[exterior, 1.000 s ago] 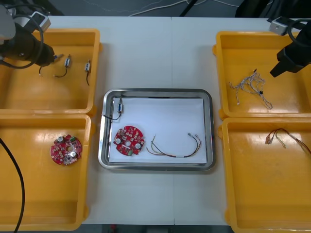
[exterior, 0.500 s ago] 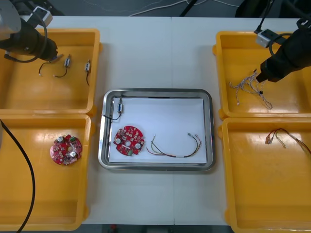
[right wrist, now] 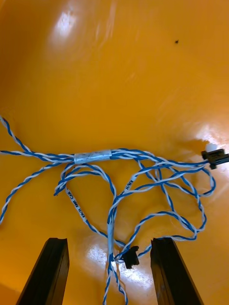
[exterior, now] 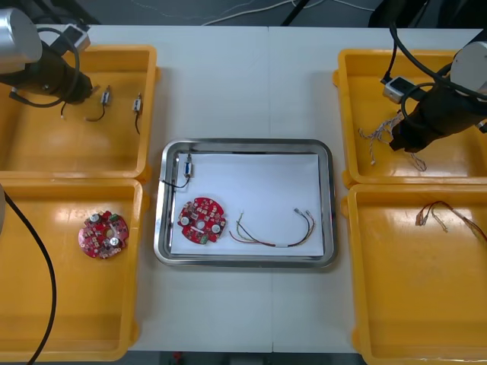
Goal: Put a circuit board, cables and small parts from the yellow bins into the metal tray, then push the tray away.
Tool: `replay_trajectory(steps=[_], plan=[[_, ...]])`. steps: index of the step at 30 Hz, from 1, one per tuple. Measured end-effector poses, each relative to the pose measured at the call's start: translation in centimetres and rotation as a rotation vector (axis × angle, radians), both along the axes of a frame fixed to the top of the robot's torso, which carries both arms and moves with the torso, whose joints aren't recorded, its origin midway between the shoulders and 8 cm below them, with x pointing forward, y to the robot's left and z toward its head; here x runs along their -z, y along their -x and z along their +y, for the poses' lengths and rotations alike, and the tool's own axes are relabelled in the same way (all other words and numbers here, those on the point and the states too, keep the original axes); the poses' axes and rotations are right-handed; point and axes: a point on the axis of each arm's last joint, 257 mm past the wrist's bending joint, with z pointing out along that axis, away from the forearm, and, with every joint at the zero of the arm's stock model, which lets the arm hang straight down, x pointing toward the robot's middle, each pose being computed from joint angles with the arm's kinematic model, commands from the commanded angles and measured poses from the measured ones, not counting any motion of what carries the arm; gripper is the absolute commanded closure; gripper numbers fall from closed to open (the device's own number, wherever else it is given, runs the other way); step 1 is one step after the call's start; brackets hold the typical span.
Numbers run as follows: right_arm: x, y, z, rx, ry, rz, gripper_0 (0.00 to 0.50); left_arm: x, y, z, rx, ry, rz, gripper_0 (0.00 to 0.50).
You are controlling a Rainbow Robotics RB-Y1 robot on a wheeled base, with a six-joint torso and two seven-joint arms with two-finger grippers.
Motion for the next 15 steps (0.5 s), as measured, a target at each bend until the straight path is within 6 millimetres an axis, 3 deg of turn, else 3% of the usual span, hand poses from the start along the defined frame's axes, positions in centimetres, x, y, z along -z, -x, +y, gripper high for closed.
replay_trajectory(steps=[9, 15], plan=[[1.5, 0.6, -1.0, 0.007, 0.042, 0.019, 0.002, 0.7, -0.2, 0.8, 0.111, -0.126, 0.014, 0.009], [1.6, 0.6, -1.2, 0.009, 0.052, 0.02, 0.011, 0.7, -0.7, 1.1, 0.095, -0.125, 0.01, 0.011]])
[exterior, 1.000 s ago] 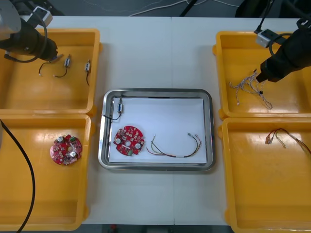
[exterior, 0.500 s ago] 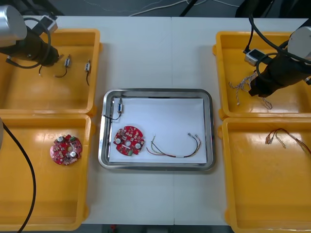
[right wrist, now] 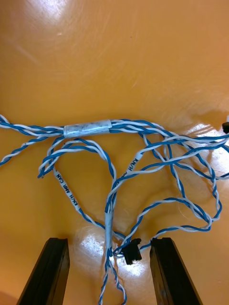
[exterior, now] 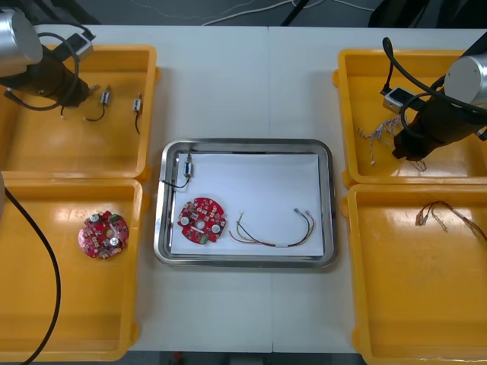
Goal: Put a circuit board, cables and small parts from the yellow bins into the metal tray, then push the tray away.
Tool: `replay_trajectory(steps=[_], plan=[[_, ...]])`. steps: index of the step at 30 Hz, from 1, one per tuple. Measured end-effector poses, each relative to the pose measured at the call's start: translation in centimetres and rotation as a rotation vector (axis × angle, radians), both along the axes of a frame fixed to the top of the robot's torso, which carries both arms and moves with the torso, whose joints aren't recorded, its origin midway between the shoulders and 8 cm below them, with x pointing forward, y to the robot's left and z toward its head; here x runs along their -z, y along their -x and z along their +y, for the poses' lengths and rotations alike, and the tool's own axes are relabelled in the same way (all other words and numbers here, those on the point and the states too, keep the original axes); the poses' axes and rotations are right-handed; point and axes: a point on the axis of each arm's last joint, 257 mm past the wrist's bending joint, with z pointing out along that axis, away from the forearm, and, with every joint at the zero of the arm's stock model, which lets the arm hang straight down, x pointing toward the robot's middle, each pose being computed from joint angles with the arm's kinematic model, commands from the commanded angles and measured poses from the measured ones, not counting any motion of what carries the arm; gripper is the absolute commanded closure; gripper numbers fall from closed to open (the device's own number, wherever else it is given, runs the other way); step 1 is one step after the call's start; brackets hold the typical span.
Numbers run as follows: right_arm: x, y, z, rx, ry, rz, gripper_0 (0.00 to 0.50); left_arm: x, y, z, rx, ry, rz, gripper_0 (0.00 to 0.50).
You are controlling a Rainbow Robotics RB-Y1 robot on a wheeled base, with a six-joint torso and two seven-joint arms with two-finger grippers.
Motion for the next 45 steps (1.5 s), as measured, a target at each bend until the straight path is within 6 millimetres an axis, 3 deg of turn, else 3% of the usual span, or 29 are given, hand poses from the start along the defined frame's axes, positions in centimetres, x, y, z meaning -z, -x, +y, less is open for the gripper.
replay_trajectory(steps=[10, 21, 23, 25, 26, 27, 29, 45], plan=[[-0.1, -0.3, 0.1, 0.001, -0.003, -0.012, 0.013, -0.2, -0.2, 0.5, -0.008, -0.02, -0.005, 0.027], [-0.1, -0.4, 0.2, 0.001, -0.006, -0.017, 0.062, 0.8, -0.7, 1.0, -0.03, -0.035, -0.024, 0.026], [-0.1, -0.5, 0.2, 0.002, -0.007, -0.022, 0.101, 0.8, -0.7, 1.0, -0.032, -0.031, -0.025, 0.031], [-0.1, -0.5, 0.2, 0.003, -0.008, -0.023, 0.204, 0.8, -0.7, 0.9, -0.032, -0.027, -0.026, 0.04], [-0.1, -0.5, 0.2, 0.003, -0.008, -0.024, 0.384, 0.8, -0.8, 0.8, -0.032, -0.026, -0.026, 0.053], [-0.1, -0.5, 0.2, 0.003, -0.008, -0.024, 0.438, 0.9, -0.8, 0.7, -0.031, -0.026, -0.026, 0.062], [-0.2, -0.5, 0.2, 0.003, -0.008, -0.024, 0.484, 0.9, -0.8, 0.6, -0.03, -0.025, -0.025, 0.065], [-0.7, -0.6, 0.6, -0.01, -0.004, -0.033, 0.5, -0.1, -1.3, 0.0, -0.021, -0.024, -0.041, 0.028]])
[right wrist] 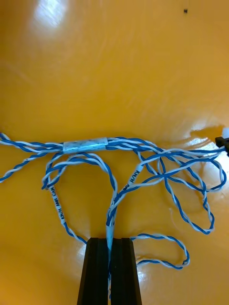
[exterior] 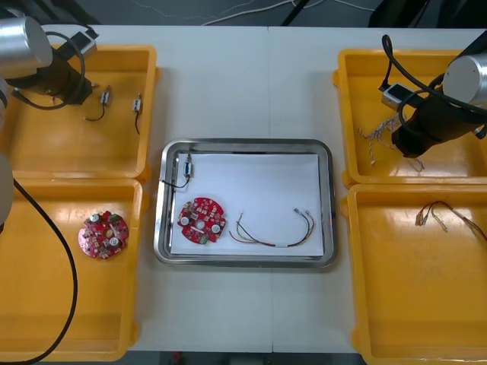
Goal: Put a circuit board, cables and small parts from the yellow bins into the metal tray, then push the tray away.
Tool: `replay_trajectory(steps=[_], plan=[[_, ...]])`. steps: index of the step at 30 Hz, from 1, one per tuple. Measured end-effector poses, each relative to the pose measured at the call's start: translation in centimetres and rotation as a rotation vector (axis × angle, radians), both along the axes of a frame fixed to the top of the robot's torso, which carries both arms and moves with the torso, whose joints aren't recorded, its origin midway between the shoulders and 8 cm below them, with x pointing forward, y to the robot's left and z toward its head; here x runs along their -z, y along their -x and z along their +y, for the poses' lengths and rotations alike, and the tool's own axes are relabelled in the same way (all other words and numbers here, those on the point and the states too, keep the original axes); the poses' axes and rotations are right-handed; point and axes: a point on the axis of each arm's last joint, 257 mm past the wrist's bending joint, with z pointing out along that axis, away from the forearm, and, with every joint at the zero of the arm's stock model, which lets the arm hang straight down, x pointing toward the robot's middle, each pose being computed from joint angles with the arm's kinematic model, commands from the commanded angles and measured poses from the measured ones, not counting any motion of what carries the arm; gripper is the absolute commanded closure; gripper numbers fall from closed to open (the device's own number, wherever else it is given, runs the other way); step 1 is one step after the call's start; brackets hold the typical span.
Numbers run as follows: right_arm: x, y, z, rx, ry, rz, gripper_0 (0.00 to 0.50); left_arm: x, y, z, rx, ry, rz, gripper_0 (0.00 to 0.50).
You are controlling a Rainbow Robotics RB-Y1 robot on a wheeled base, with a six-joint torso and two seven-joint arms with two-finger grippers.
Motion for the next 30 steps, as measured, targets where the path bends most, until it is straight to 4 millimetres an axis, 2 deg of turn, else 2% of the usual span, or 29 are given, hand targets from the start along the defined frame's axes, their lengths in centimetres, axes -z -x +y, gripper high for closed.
replay_trajectory(steps=[12, 16, 25, 28, 30], plan=[[-4.9, 2.4, 1.3, -0.046, 0.025, 0.024, 0.5, -0.3, -0.2, 0.0, 0.001, -0.001, -0.008, 0.037], [-6.3, 3.1, 1.4, -0.051, 0.018, 0.027, 0.5, 0.3, 0.4, -0.2, -0.002, 0.022, 0.022, 0.04], [-8.6, 5.8, 0.9, -0.041, -0.006, 0.082, 0.5, 1.0, 1.4, -1.1, -0.005, 0.126, 0.064, 0.042], [-9.4, 7.0, 0.5, -0.029, -0.013, 0.123, 0.5, 0.7, 1.5, -0.8, -0.009, 0.139, 0.062, 0.042], [-10.5, 6.7, 0.5, -0.027, -0.018, 0.108, 0.5, 0.5, 1.6, -0.4, -0.014, 0.146, 0.064, 0.043]])
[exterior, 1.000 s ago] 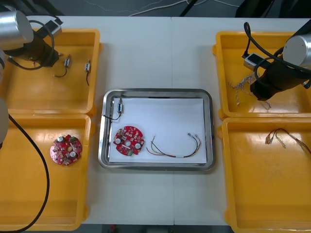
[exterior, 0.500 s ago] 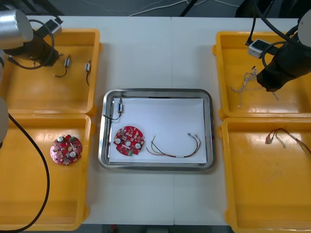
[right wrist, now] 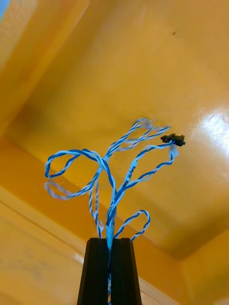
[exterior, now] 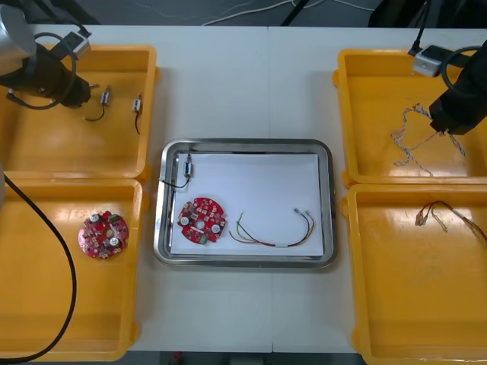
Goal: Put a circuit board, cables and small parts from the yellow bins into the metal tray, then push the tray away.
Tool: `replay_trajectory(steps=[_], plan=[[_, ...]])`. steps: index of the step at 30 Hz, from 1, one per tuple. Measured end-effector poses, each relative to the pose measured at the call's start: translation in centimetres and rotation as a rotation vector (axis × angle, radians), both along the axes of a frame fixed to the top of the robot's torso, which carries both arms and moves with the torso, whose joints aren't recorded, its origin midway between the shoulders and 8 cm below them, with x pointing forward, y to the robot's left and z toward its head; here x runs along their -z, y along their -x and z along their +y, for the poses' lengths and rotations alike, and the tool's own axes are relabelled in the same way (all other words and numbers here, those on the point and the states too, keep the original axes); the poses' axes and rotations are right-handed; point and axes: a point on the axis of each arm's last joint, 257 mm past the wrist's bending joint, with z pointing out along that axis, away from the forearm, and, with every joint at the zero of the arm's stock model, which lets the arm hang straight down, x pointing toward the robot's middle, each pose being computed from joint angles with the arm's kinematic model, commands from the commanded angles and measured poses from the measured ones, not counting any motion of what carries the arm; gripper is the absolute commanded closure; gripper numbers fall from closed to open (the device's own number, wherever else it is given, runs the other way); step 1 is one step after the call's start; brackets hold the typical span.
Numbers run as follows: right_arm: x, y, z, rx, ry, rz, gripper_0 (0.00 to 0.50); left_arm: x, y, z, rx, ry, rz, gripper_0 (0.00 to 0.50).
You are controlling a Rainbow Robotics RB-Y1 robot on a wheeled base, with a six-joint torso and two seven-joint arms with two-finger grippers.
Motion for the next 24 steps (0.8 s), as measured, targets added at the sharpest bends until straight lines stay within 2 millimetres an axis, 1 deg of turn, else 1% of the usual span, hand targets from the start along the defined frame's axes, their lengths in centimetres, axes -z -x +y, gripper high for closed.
replay_trajectory(steps=[7, 13, 18, 21, 24], plan=[[-4.6, -1.6, 0.6, -0.014, 0.009, -0.085, 0.5, -0.9, 0.9, 2.3, -0.027, 0.017, 0.015, 0.048], [-7.5, -2.4, 0.9, -0.019, 0.019, -0.138, 0.5, -1.4, 2.4, 4.3, -0.05, 0.041, 0.051, 0.049], [-8.8, -2.6, 0.8, -0.019, 0.025, -0.161, 0.5, -1.7, 3.5, 5.2, -0.064, 0.069, 0.077, 0.047], [-9.0, -2.6, 0.7, -0.016, 0.028, -0.165, 0.5, -2.3, 3.8, 5.4, -0.062, 0.07, 0.084, 0.047], [-9.0, -2.7, 0.4, -0.009, 0.035, -0.167, 0.5, -3.3, 3.6, 5.6, -0.066, 0.054, 0.067, 0.046]])
